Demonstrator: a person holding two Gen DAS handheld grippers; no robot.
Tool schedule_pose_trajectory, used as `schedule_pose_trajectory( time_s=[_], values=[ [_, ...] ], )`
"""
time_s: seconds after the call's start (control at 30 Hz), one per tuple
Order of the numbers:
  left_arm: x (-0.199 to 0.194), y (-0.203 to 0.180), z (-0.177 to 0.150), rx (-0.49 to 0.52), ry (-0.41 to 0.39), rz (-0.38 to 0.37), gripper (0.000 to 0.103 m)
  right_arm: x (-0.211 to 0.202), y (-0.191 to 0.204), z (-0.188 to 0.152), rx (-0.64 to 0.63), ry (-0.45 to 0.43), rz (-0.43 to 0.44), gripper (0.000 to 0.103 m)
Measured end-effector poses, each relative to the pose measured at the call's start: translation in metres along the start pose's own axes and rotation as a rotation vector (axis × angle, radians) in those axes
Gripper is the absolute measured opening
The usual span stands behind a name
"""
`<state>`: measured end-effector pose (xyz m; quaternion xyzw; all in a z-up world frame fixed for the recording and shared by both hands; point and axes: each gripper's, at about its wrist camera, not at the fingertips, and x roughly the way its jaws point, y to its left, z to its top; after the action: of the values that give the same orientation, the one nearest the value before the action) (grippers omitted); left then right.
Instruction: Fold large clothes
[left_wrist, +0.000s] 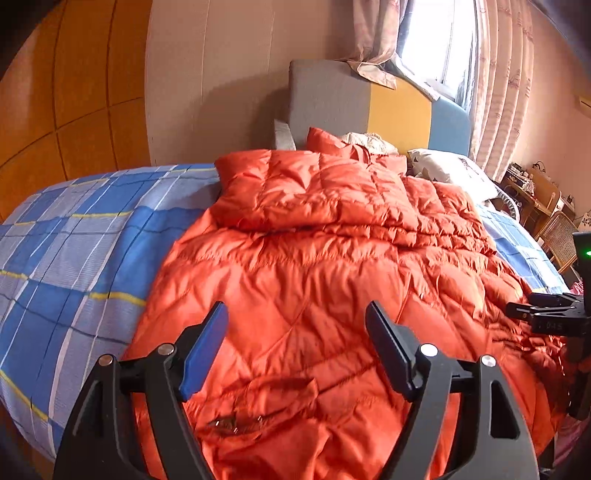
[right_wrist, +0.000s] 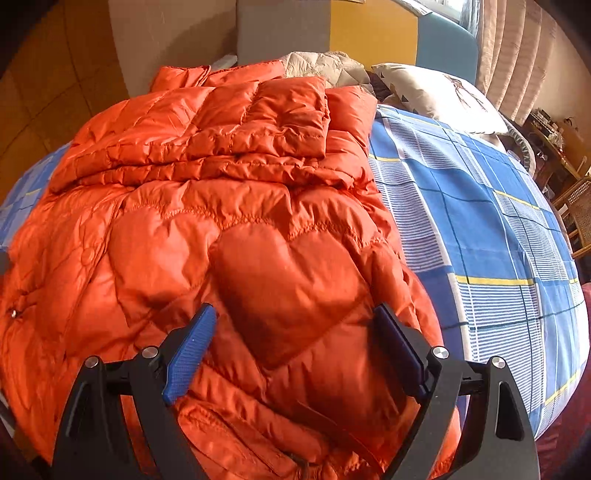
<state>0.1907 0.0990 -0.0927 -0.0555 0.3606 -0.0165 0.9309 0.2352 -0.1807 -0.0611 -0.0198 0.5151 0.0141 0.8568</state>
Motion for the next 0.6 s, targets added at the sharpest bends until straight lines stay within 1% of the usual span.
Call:
schedule_pose_trajectory(
  time_s=[0.13,0.27,0.33,0.4,0.5,0.6],
  values=[
    [-0.007,0.018,-0.014,-0.014,0.025,0.007,0.076,-0.013,-0.005,-0.016,-0.028,-0.001,0.017,0.087],
    [-0.021,0.042,-0.028,-0.028,0.039,0.020,0.076,-0.026,-0.017,-0.024,-0.017,-0.014,0.029,0.087],
    [-0.032,0.057,-0.035,-0.056,0.037,0.033,0.076,-0.033,-0.023,-0.028,-0.005,-0.022,0.046,0.087],
    [-0.040,0.071,-0.041,-0.090,0.041,0.041,0.076,-0.040,-0.028,-0.031,0.001,-0.036,0.029,0.087],
    [-0.046,0.087,-0.051,-0.134,0.060,0.038,0.075,-0.047,-0.044,-0.039,0.053,-0.043,0.050,0.087],
    [-0.048,0.102,-0.063,-0.194,0.097,0.016,0.074,-0.048,-0.062,-0.047,0.096,-0.030,0.040,0.087]
  ],
)
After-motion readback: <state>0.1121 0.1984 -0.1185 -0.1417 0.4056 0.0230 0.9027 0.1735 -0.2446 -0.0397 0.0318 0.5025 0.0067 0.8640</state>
